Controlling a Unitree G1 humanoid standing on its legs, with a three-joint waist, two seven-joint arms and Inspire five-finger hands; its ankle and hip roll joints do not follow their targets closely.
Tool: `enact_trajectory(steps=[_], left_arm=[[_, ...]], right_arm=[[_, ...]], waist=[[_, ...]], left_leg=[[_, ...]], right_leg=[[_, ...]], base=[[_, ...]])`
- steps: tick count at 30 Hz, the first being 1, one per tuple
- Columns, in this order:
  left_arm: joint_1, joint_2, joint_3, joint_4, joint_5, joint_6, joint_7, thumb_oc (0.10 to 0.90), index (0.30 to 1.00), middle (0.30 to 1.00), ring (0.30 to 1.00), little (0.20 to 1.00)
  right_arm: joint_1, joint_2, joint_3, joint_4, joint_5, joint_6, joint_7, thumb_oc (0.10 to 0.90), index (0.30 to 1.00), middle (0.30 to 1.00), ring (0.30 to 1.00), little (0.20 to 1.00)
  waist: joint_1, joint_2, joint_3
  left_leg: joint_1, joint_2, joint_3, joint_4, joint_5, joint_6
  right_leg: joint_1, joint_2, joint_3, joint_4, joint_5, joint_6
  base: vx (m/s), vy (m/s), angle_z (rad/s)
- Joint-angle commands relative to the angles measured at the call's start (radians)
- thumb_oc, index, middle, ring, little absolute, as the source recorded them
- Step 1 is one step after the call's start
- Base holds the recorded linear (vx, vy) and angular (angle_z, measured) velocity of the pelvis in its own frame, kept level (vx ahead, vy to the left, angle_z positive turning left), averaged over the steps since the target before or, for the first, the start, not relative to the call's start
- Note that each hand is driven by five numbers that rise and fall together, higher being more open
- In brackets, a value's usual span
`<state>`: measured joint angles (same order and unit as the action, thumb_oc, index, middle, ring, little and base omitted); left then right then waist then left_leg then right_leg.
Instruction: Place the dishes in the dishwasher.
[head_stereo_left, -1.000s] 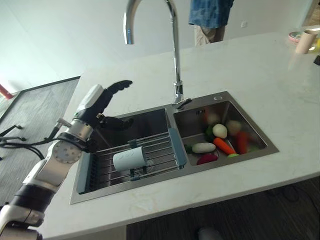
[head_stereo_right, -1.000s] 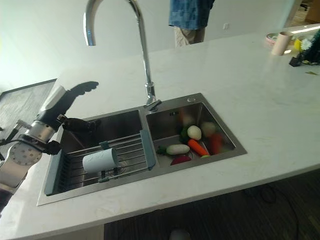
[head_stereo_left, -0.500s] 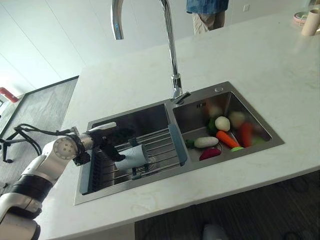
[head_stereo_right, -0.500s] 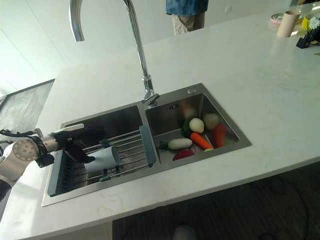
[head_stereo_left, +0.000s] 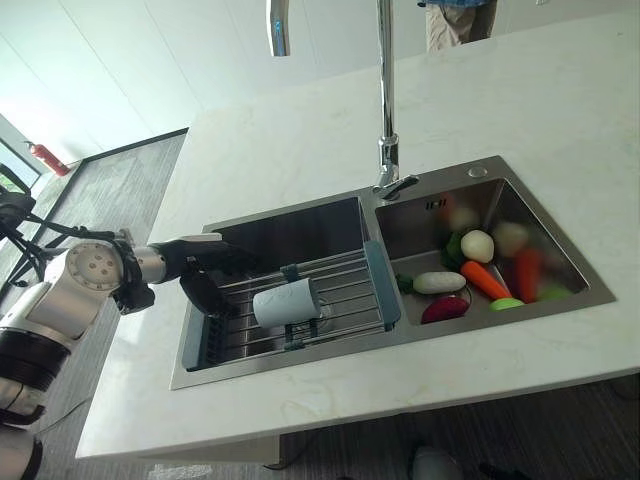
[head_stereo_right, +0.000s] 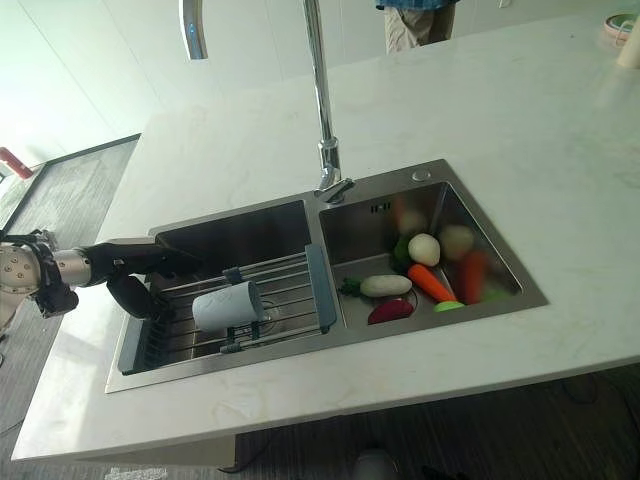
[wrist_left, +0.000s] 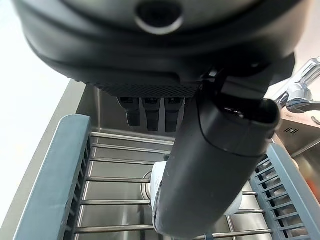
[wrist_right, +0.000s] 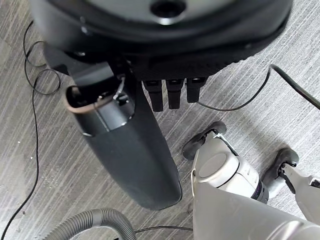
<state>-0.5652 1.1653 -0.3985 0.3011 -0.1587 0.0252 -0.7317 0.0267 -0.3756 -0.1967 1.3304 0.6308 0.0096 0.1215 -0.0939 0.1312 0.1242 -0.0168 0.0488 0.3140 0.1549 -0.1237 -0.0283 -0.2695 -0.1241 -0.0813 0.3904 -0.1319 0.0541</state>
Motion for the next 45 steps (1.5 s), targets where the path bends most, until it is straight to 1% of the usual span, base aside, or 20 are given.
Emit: enact_trajectory(steps=[1,5,11,16,23,29,37,42,45], left_arm=[[-0.071,0.095,0.145,-0.040,-0.067,-0.003,0.033,0.800,0.900,0.900,0.900,0.900],[-0.045,0.104,0.188,-0.076,-0.116,0.015,0.022,0.800,0.900,0.900,0.900,0.900],[-0.020,0.098,0.209,-0.125,-0.116,0.024,0.027,0.800,0.900,0.900,0.900,0.900],[-0.029,0.091,0.195,-0.162,-0.140,0.045,-0.001,0.800,0.900,0.900,0.900,0.900],[-0.039,0.081,0.168,-0.185,-0.112,0.057,-0.024,0.800,0.900,0.900,0.900,0.900],[-0.052,0.054,0.135,-0.192,-0.114,0.095,-0.033,0.800,0.900,0.900,0.900,0.900],[-0.049,0.031,0.114,-0.170,-0.067,0.078,-0.032,0.800,0.900,0.900,0.900,0.900],[-0.041,0.014,0.108,-0.160,-0.061,0.075,-0.025,0.800,0.900,0.900,0.900,0.900],[-0.030,0.002,0.107,-0.156,-0.021,0.064,-0.019,0.800,0.900,0.900,0.900,0.900]], right_arm=[[0.022,-0.024,0.021,-0.002,0.012,-0.009,-0.005,0.800,0.900,0.900,0.900,0.900],[0.025,-0.024,0.018,0.001,0.007,-0.003,-0.003,0.800,0.900,0.900,0.900,0.900],[0.028,-0.019,0.023,0.003,0.011,-0.015,0.003,0.800,0.900,0.900,0.900,0.900],[0.025,-0.018,0.028,-0.007,0.018,-0.013,0.000,0.800,0.900,0.900,0.900,0.900],[0.034,-0.019,0.018,-0.004,0.015,-0.009,-0.004,0.800,0.900,0.900,0.900,0.900],[0.043,-0.015,0.017,-0.007,0.019,-0.015,-0.003,0.800,0.900,0.900,0.900,0.900],[0.052,-0.014,0.011,-0.018,0.022,-0.019,-0.004,0.800,0.900,0.900,0.900,0.900],[0.057,-0.014,0.009,-0.019,0.019,-0.021,-0.009,0.800,0.900,0.900,0.900,0.900],[0.066,-0.019,-0.001,-0.023,0.011,-0.024,-0.006,0.800,0.900,0.900,0.900,0.900]], waist=[[-0.017,-0.020,-0.059],[-0.011,-0.022,-0.056],[-0.008,-0.026,-0.053],[-0.011,-0.028,-0.052],[-0.021,-0.027,-0.049],[-0.034,-0.026,-0.044],[-0.048,-0.024,-0.035],[-0.055,-0.023,-0.029],[-0.061,-0.020,-0.019]], left_leg=[[-0.087,0.007,-0.087,0.145,-0.115,0.011],[-0.091,0.004,-0.096,0.145,-0.114,0.011],[-0.092,0.004,-0.102,0.145,-0.114,0.013],[-0.093,0.006,-0.099,0.145,-0.114,0.013],[-0.089,0.010,-0.091,0.145,-0.116,0.011],[-0.089,0.012,-0.081,0.145,-0.115,0.010],[-0.087,0.012,-0.070,0.145,-0.116,0.009],[-0.088,0.013,-0.064,0.145,-0.116,0.009],[-0.091,0.012,-0.060,0.145,-0.115,0.008]], right_leg=[[0.096,-0.045,0.010,-0.090,0.013,0.149],[0.096,-0.043,0.012,-0.090,0.011,0.148],[0.097,-0.042,0.007,-0.090,0.009,0.146],[0.095,-0.041,0.011,-0.090,0.009,0.145],[0.093,-0.040,0.017,-0.090,0.011,0.147],[0.085,-0.039,0.026,-0.090,0.017,0.149],[0.078,-0.040,0.036,-0.090,0.020,0.150],[0.074,-0.042,0.041,-0.090,0.024,0.151],[0.067,-0.044,0.046,-0.090,0.026,0.151]], base=[[0.00,0.000,0.00],[0.00,0.000,0.00],[0.00,0.000,0.00],[0.00,0.000,0.00],[0.00,0.000,0.00],[0.00,0.000,-0.02],[0.00,-0.003,-0.03],[0.00,0.001,-0.02],[0.00,0.007,-0.08]])
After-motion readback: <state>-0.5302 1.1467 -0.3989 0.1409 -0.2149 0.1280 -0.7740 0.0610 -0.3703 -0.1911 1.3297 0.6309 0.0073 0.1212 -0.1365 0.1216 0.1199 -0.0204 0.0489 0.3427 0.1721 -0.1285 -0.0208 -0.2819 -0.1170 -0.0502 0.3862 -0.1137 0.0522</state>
